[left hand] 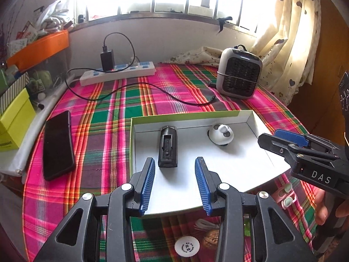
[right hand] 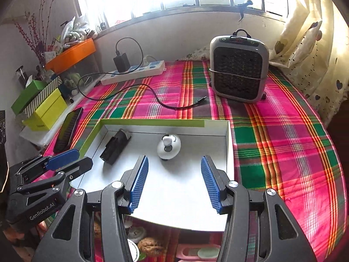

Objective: Organize objects
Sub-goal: 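Withdraw both tools from the box back toward the remaining objects, then move the left tool to the white jar while the right gripper grasps a pink clip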

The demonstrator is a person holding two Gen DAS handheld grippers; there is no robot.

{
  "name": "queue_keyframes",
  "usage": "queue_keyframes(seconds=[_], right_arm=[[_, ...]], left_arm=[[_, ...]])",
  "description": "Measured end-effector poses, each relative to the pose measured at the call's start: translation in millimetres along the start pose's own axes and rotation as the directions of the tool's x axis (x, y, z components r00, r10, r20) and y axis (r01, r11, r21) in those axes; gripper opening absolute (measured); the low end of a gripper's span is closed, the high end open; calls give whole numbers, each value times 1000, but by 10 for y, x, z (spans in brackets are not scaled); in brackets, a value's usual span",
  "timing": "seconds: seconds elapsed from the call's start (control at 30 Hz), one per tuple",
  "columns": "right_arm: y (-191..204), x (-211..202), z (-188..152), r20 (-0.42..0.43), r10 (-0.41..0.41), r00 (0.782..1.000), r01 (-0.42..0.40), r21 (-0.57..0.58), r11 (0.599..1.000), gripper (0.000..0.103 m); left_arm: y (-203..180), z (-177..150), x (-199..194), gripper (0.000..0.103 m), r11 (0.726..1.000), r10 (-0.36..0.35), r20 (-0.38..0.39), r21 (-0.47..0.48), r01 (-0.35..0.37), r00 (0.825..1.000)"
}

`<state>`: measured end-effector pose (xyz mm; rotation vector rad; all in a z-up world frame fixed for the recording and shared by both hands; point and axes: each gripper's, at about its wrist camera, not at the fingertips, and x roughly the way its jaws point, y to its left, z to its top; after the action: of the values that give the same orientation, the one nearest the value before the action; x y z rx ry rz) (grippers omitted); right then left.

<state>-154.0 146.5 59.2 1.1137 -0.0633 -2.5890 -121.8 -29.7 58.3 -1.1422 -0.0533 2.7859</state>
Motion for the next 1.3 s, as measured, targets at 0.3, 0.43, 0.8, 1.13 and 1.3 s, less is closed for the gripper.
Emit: queue_keyframes(seconds=[0.3, 0.43, 0.8, 1.13, 1.3], right_arm=[[-102, -350, -293, 35, -56, 998, 56, -8, 998, 51], [-130, -469, -463, 36, -62, 997, 64, -40, 997, 51], [-331, -535, -902, -6, -33, 999, 33, -12, 999, 51], [-300, -404, -975, -43, 65, 997, -66, -30, 997, 51], [-160, -430, -1050, -60, 110, 992, -115, -92, 989, 52]], left_arm=[[67, -296, -289, 36, 999, -27, 16, -18, 28, 999], [113, -437, -353, 36, 998, -49, 17, -29, 50, 999], [108, -727, -302, 36, 994, -102, -47, -41, 100, 994], [94, -803, -243, 36, 991, -123, -71, -60, 119, 990], [105, -795, -232, 36, 991, -120, -75, -65, 115, 990]])
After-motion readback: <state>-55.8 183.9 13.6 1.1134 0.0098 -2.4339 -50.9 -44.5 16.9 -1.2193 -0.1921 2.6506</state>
